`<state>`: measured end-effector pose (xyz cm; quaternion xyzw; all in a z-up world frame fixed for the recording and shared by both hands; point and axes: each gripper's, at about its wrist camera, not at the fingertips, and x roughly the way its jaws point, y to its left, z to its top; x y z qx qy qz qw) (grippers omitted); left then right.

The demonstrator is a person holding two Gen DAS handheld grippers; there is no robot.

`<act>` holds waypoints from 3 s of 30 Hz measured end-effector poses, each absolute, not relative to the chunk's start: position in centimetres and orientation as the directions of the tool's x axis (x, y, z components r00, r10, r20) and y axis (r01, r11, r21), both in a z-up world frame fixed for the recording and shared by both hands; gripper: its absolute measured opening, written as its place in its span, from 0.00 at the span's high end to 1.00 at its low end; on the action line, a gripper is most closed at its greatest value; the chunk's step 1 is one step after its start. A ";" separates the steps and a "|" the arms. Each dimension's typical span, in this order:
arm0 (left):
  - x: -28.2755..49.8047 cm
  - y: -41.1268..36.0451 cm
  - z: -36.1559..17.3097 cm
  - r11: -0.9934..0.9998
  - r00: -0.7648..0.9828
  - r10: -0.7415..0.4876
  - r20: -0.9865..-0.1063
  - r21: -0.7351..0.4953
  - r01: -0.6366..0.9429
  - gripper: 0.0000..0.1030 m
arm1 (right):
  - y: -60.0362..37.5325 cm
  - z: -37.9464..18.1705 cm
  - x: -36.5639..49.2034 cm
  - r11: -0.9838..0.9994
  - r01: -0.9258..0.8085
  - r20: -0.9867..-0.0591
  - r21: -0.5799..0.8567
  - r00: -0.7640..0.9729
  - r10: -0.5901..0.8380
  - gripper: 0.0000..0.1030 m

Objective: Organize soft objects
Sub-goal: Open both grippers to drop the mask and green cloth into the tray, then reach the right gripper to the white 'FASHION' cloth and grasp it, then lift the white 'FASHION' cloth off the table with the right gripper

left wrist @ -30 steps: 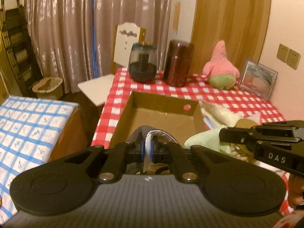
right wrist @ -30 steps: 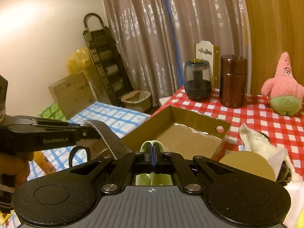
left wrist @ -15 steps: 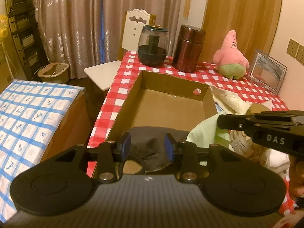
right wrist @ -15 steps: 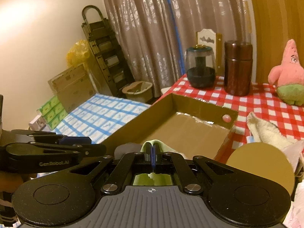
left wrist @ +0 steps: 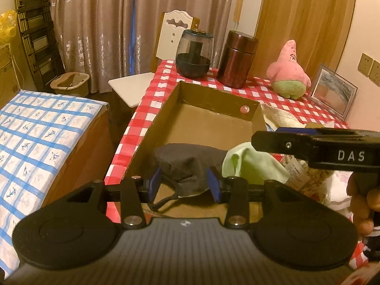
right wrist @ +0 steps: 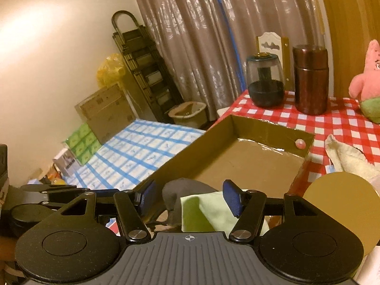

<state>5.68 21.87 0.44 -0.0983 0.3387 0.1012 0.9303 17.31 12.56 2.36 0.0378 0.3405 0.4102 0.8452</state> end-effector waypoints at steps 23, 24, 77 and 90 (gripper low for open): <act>3.2 14.1 3.1 0.977 0.797 0.012 -0.604 -0.164 -0.139 0.34 | -0.3 7.9 9.9 0.856 -0.510 -0.419 0.083 0.762 0.495 0.40; 3.2 13.6 3.3 0.978 0.799 0.004 -0.602 -0.165 -0.129 0.33 | -1.4 7.8 9.4 0.872 -0.483 -0.416 0.077 0.779 0.469 0.40; 9.7 5.8 -5.7 0.977 0.705 -0.188 -0.684 -0.202 0.064 0.24 | -6.8 -4.0 9.1 0.938 -0.300 -0.735 0.174 0.594 0.327 0.40; 9.8 6.3 -6.1 0.976 0.697 -0.182 -0.693 -0.215 0.041 0.24 | -5.7 -5.5 10.8 0.943 -0.246 -0.761 0.225 0.560 0.328 0.94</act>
